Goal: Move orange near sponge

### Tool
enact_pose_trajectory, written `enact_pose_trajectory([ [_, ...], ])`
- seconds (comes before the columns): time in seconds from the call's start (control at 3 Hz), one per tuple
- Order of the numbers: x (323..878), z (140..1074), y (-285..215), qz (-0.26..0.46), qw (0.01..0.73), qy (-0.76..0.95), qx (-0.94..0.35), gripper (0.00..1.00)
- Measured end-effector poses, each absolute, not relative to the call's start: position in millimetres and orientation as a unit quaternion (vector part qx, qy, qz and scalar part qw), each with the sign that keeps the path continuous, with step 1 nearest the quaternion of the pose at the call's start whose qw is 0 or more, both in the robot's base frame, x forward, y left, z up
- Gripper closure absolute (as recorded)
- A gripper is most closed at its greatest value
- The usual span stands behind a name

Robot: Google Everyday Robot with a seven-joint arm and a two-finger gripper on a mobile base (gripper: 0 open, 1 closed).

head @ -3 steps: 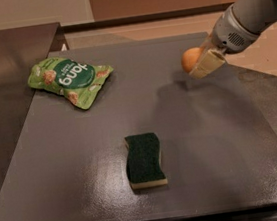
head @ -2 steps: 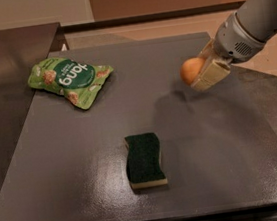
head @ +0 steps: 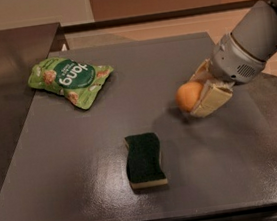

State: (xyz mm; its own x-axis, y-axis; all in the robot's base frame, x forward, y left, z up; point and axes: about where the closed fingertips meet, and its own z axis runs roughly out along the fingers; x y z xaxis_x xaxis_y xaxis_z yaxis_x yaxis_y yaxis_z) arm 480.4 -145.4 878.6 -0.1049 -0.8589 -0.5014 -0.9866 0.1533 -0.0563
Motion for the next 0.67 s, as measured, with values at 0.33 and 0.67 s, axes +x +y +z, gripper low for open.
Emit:
enact_pose_trajectory([
  [0.33, 455.1, 866.4, -135.4, 0.163, 0.195, 0.713, -0.654, 1.00],
  [0.67, 434.4, 852.5, -125.3, 0.172, 0.178, 0.704, -0.666, 1.00],
])
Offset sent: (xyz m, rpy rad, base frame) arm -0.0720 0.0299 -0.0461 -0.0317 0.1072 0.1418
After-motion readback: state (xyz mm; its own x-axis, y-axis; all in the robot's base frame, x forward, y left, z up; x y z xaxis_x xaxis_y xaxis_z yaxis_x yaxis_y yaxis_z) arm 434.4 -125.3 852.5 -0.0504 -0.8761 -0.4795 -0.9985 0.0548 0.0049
